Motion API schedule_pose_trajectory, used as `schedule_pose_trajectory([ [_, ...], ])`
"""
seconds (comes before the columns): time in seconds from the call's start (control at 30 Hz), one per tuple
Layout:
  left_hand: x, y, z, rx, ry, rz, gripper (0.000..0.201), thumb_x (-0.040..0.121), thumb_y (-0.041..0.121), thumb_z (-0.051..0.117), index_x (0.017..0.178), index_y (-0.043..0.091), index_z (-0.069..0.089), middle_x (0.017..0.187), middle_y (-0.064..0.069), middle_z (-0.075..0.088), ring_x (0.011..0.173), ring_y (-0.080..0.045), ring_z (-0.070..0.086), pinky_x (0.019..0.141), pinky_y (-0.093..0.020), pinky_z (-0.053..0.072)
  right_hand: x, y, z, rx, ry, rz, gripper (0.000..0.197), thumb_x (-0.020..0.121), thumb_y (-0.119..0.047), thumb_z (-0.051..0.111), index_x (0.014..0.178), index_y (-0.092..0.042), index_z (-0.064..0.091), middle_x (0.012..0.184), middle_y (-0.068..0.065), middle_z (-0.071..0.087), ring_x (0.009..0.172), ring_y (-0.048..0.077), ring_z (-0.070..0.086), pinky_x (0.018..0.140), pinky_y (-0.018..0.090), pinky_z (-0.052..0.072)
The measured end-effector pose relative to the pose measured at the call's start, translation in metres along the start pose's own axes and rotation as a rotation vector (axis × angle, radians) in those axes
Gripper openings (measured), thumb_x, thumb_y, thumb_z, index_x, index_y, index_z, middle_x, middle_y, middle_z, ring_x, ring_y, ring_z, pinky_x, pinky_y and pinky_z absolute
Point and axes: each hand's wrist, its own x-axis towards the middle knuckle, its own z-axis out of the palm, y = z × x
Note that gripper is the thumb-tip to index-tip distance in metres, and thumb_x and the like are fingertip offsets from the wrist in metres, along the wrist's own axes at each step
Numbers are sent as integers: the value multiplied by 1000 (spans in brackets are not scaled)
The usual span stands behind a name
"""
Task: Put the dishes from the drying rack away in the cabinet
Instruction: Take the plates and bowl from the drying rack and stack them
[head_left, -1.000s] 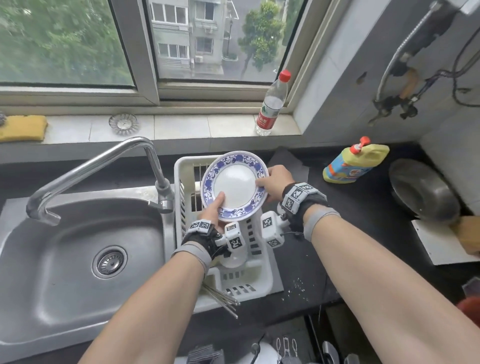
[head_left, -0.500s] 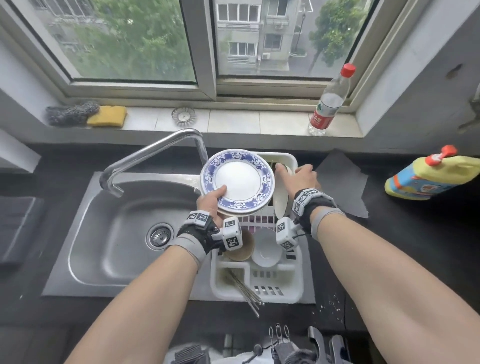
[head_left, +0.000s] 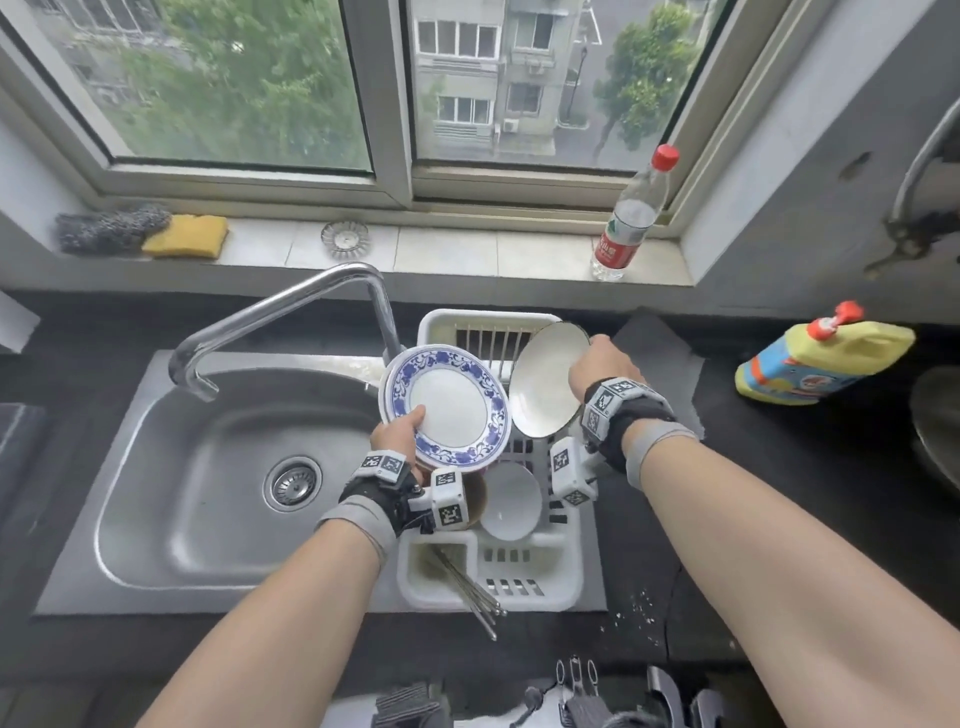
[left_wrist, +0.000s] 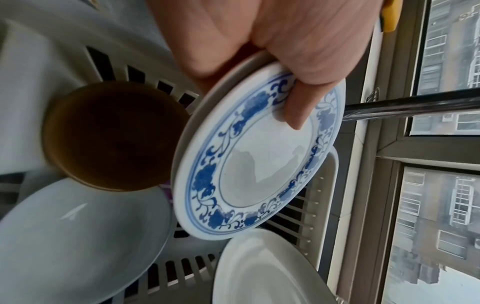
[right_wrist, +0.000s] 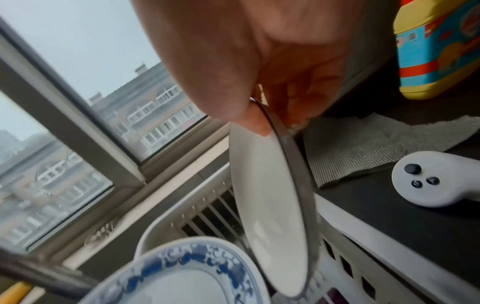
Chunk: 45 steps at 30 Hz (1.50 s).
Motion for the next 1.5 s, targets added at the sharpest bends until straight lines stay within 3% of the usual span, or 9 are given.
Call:
schedule_pose_trajectory([
  [0.23,-2,-2,10,151,-37,42,53,72,44,78,109,8,65,110,-18,74,92,-40,74,85,-59,59,-11,20,-27,255,130,40,34,96,-15,40,127,-10,52,123,19,61,113,39,58,90,39,45],
  [0.33,2,-4,8,250,-33,53,98,60,80,62,125,7,58,112,-17,73,93,-39,73,85,-57,59,-20,16,-13,369,42,-57,24,94,-14,43,109,-8,61,103,15,65,80,30,63,59,29,51],
  [0.43,-21,6,10,164,-129,30,86,79,79,50,119,4,63,99,-18,76,83,-36,74,83,-55,60,-31,3,6,468,-35,-145,20,92,-18,47,104,-13,62,95,13,68,66,29,62,49,33,53],
  [0.6,-32,12,5,-46,-336,-56,80,85,79,42,119,11,65,101,-21,74,90,-37,71,68,-50,62,-42,-16,28,488,-55,-295,24,93,-24,58,115,-17,65,103,3,69,94,24,65,74,29,49],
  [0.77,-27,16,-14,-144,-457,-133,99,73,90,40,133,14,60,126,-27,67,112,-46,65,87,-61,57,-47,-22,37,352,-60,-342,49,82,-44,68,129,-37,58,116,-1,62,100,22,63,87,31,50],
  [0.9,-21,13,-23,-214,-395,-86,101,69,92,44,133,16,61,126,-25,68,113,-45,66,79,-55,59,-45,-25,44,139,-124,-391,75,80,-59,63,147,-44,34,138,4,35,120,23,48,106,39,41],
  [1.03,-27,6,-33,-246,-282,-43,93,74,90,41,130,19,64,124,-21,70,110,-42,67,76,-54,61,-36,-26,54,478,-207,-257,72,84,-74,34,142,-33,45,135,4,57,118,27,58,104,46,44],
  [1.33,-35,-22,-72,-338,-248,37,78,91,78,23,124,20,64,120,-17,70,85,-31,75,59,-37,63,-20,16,121,-361,-479,-257,23,89,-26,61,98,-5,65,87,8,67,80,25,66,74,31,54],
  [1.5,-38,-35,-86,-361,-227,11,84,86,82,29,131,18,62,122,-18,69,100,-36,71,66,-44,63,-30,29,136,-496,-484,-240,11,94,-7,54,94,0,63,92,11,66,96,30,66,71,36,42],
])
